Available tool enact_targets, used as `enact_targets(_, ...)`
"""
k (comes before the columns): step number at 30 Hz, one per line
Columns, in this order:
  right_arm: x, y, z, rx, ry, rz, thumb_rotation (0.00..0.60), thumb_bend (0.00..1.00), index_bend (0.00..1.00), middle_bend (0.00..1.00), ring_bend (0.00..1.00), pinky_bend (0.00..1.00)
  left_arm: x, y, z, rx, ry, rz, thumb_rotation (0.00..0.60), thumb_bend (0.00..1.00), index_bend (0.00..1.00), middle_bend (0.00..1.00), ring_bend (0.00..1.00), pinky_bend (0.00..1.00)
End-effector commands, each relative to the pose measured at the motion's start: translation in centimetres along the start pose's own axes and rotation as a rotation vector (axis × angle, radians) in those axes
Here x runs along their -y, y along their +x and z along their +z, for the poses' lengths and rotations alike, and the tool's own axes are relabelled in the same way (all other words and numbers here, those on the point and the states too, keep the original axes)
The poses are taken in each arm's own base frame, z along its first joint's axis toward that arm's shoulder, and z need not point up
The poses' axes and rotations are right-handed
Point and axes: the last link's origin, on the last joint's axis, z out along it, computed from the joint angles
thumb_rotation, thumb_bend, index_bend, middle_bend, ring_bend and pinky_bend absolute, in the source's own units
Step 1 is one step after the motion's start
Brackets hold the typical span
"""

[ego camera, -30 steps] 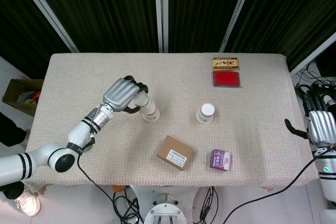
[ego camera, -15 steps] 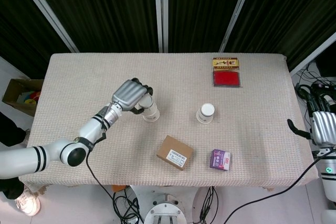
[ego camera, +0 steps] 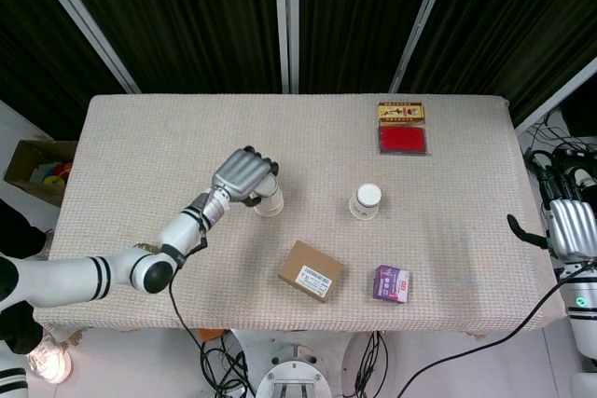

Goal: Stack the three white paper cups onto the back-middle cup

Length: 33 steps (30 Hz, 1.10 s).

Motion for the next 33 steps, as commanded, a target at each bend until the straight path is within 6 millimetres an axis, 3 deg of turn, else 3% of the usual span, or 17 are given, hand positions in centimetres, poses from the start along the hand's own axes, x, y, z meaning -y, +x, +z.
enact_targets(1, 0.8, -0.7, 0.5, 0.052, -0.005, -0.026, 0.6, 0.24, 0.05, 0.14, 0.04, 0.12, -0.4, -1.4, 0.4, 0.007, 0.004, 0.017, 0.6, 0.23, 0.18, 0.16, 0.17, 0.19)
enact_targets(4, 2.0, -1.4, 1.4, 0.089, 0.007, -0.043, 0.6, 0.22, 0.03, 0.13, 0.04, 0.12, -0.3, -1.4, -0.1, -0.015, 0.011, -0.009, 0.6, 0.17, 0.14, 0.07, 0.12, 0.18)
enact_targets(7, 3.5, -2.2, 2.6, 0.127, 0.032, -0.054, 0.6, 0.19, 0.02, 0.12, 0.04, 0.12, 0.2, -0.9, -1.5, -0.065, 0.021, -0.062, 0.6, 0.16, 0.13, 0.04, 0.12, 0.17)
enact_targets(12, 6.9, -3.9, 5.3, 0.193, 0.107, -0.102, 0.6, 0.18, 0.02, 0.11, 0.04, 0.13, 2.5, -0.7, -5.5, -0.17, 0.062, -0.114, 0.6, 0.15, 0.13, 0.04, 0.12, 0.17)
enact_targets(17, 10.3, -6.1, 7.7, 0.27, 0.178, -0.161, 0.6, 0.22, 0.02, 0.12, 0.04, 0.14, 5.2, -2.1, -10.1, -0.187, 0.127, -0.131, 0.6, 0.15, 0.14, 0.05, 0.12, 0.17)
enact_targets(24, 13.5, -8.6, 9.2, 0.33, 0.24, -0.198, 0.6, 0.25, 0.02, 0.14, 0.04, 0.15, 8.0, -4.5, -15.4, -0.17, 0.215, -0.131, 0.6, 0.15, 0.15, 0.06, 0.12, 0.17)
enact_targets(33, 16.2, -10.7, 9.7, 0.378, 0.31, -0.232, 0.6, 0.25, 0.09, 0.19, 0.04, 0.17, 8.0, -5.7, -18.7, -0.228, 0.184, -0.094, 0.6, 0.15, 0.17, 0.07, 0.12, 0.17)
